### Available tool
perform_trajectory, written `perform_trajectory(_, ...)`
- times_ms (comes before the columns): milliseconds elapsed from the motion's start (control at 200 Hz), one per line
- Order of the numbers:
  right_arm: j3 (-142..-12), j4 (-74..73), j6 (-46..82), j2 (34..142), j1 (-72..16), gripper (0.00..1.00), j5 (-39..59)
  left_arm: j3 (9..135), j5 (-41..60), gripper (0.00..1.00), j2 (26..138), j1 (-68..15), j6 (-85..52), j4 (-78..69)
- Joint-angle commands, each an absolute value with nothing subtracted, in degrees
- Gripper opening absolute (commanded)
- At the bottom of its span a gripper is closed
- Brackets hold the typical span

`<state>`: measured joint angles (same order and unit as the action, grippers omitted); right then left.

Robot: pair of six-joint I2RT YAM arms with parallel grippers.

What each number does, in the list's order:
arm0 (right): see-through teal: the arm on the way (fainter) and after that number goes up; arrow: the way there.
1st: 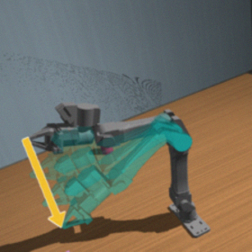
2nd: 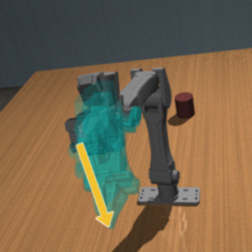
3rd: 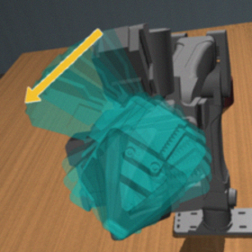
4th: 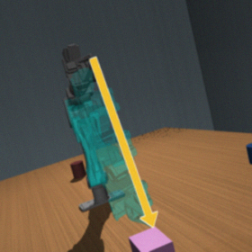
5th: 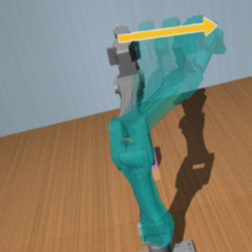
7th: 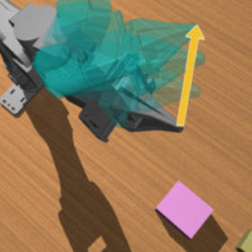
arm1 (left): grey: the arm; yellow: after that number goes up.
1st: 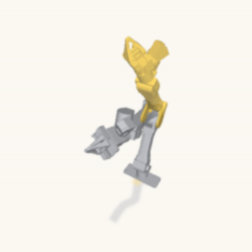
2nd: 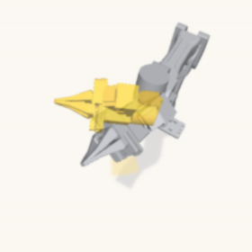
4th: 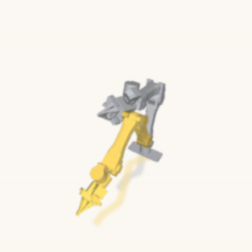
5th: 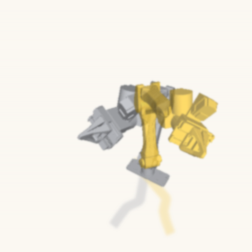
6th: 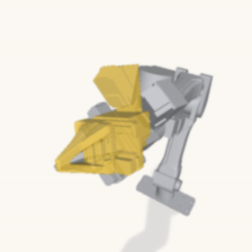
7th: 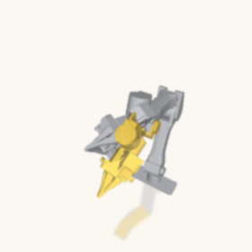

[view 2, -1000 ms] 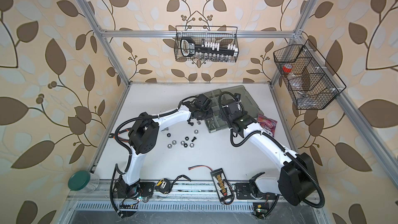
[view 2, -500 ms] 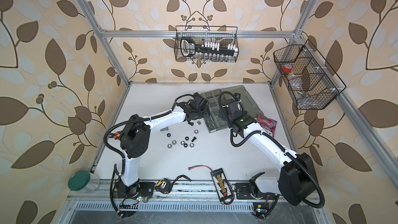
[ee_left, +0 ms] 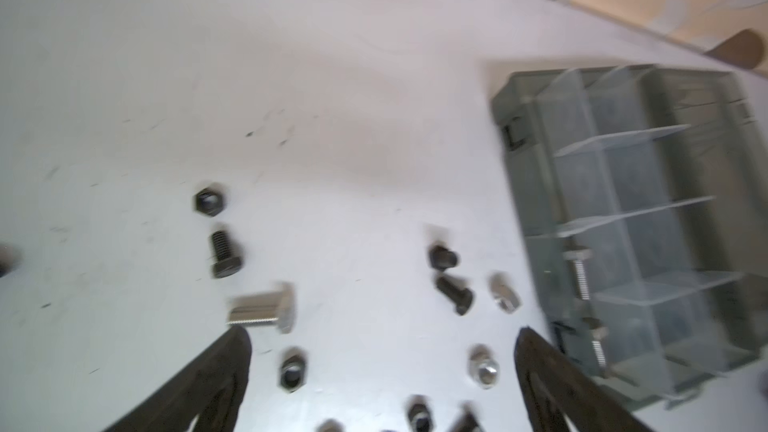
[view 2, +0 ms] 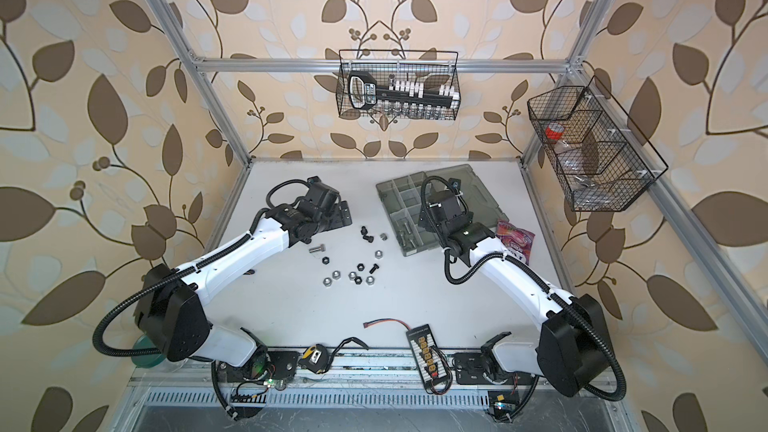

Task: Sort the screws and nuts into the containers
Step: 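Move the left gripper back over another silver bolt in the pile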

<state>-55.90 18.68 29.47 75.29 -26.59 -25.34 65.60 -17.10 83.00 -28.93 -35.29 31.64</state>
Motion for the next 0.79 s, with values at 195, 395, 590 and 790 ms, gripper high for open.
perform_trajectory(195,-54.9,17.7,28.9,74.9,-26.6,0.99,-22.8,57.9,-12.4,0.97,77.3,-20.3,-30.8,42.9)
perform_trajectory(395,-54.7,17.4,29.1,75.2,-26.6,1.00,-23.7,56.1,-10.0,0.93,80.9,-19.9,-31.0,43.2)
perform_trajectory(590,-54.5,17.4,29.2,75.6,-26.5,0.99,-24.6,56.6,-10.5,0.87,87.1,-19.9,-31.6,43.7)
perform_trajectory(790,-53.8,17.3,29.4,75.0,-26.5,1.00,-25.4,56.0,-12.6,0.85,90.1,-19.9,-32.3,41.7)
